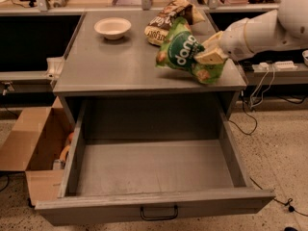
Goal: Pick green rice chip bag from top drawer and place on counter
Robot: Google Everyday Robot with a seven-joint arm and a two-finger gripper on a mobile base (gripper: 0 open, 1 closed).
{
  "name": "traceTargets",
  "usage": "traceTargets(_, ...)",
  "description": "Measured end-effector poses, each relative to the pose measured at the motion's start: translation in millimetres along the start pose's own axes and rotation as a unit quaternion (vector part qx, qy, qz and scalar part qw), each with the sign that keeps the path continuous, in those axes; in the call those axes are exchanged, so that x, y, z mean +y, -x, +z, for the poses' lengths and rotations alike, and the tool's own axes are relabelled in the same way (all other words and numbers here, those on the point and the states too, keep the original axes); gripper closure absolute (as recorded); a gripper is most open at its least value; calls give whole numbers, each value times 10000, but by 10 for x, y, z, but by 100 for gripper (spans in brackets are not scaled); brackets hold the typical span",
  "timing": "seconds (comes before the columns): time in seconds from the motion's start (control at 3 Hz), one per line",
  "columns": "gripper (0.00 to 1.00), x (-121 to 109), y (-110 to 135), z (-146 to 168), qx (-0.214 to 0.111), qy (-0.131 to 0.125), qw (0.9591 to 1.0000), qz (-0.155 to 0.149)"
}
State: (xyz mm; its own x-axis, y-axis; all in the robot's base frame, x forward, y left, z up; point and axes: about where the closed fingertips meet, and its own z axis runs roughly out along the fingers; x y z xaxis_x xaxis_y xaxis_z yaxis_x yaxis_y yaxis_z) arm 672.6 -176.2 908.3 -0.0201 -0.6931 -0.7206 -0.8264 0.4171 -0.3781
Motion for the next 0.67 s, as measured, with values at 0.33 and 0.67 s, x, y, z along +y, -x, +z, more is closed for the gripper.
traceTargets(0.33,100,-472,6,407,-183,-55,9985,506)
traceTargets(0.67,86,-826,-27,623,-341,-171,9954,877)
